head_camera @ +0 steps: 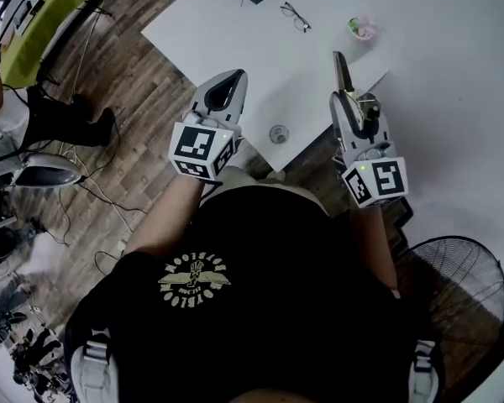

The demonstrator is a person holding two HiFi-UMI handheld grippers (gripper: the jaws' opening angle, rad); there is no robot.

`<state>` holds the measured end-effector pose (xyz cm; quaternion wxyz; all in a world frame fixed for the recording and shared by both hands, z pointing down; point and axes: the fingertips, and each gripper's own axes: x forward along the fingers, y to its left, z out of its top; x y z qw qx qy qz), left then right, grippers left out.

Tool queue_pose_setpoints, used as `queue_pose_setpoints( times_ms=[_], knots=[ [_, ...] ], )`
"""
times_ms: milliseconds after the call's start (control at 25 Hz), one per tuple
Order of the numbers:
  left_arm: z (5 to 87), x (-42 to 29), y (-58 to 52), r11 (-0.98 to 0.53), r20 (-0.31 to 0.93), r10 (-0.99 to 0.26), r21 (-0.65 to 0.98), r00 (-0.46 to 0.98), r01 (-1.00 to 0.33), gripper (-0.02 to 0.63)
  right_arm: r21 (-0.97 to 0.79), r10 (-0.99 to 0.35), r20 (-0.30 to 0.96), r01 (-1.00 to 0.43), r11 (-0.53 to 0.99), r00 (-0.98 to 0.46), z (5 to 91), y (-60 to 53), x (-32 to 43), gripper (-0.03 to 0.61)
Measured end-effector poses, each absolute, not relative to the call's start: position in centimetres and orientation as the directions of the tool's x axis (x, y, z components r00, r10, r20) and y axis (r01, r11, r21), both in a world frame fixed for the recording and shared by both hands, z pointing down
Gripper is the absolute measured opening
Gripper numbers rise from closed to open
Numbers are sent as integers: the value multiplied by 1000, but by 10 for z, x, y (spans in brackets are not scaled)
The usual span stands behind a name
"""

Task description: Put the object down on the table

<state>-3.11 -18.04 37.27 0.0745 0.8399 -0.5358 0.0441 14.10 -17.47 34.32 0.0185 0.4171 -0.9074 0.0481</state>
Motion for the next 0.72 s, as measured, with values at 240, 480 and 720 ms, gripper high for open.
queue_pose_setpoints(
  times_ms=[240, 480, 720],
  knots=[
    [372, -20, -184, -405, 165, -898, 49, 408, -913, 6, -101, -748, 61, -750, 654, -661, 347, -184, 150, 109],
    [365, -14, -183, -417, 162, -895, 33, 416, -908, 7, -100, -745, 39, -745, 660, -666, 338, -183, 150, 109],
    [364, -8, -197, -453, 149, -880, 16, 450, -891, 6, -85, -754, 27, -753, 652, -656, 335, -195, 147, 109]
  ],
)
